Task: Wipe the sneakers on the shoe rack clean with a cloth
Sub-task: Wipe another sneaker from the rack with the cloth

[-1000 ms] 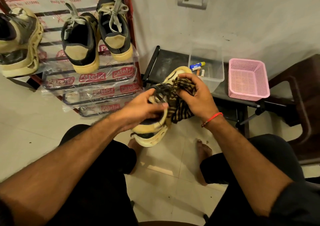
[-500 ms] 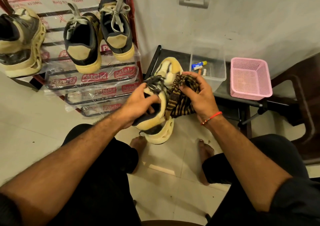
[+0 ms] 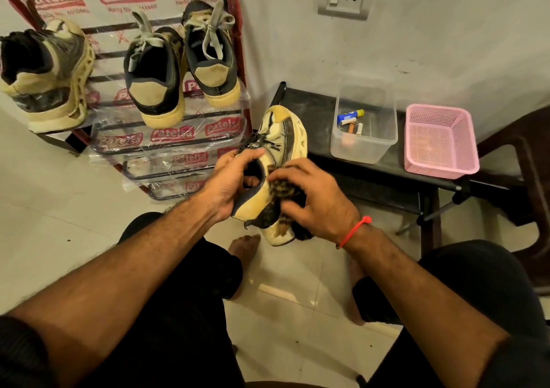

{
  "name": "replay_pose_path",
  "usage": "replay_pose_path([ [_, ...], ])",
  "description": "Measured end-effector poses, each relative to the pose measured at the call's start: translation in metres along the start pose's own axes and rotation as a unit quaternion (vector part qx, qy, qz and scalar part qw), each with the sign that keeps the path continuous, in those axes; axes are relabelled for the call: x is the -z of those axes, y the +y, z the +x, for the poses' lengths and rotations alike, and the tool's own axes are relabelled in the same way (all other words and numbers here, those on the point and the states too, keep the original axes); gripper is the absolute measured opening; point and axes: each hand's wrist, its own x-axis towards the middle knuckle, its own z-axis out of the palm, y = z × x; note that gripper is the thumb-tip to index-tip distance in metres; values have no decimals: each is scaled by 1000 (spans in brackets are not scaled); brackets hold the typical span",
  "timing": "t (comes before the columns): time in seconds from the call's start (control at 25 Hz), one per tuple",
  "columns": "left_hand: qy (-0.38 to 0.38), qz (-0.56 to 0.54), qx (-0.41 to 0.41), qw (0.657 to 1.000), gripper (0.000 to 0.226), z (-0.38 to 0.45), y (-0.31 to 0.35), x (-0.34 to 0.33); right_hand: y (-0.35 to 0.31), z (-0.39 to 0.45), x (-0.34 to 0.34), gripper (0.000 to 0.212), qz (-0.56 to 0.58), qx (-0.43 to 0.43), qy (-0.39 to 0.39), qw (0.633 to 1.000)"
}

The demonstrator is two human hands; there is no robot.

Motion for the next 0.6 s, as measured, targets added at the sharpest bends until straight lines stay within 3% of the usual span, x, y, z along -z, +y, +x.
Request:
replay_pose_path([
  [0.08, -25, -8, 7, 1000, 26, -2, 2, 3, -7, -5, -3, 41, -14, 69, -38, 997],
  [0.16, -75, -26, 19, 997, 22, -9, 3, -2, -1, 0, 3, 41, -47, 87, -28, 995],
  [0.28, -130, -4, 16, 991, 16, -16, -3, -12, 19, 18, 28, 40, -52, -33, 96, 993],
  [0.36, -133, 0, 16, 991, 18, -17, -4, -16, 22, 20, 33, 39, -50, -70, 129, 988],
  [0.52, -81, -44, 19, 996, 25, -10, 2, -2, -16, -3, -2, 45, -13, 63, 7, 998],
  [0.6, -80, -58, 22, 995, 33, -12, 2, 1, -20, -3, -5, 47, 0, 94, -16, 995],
])
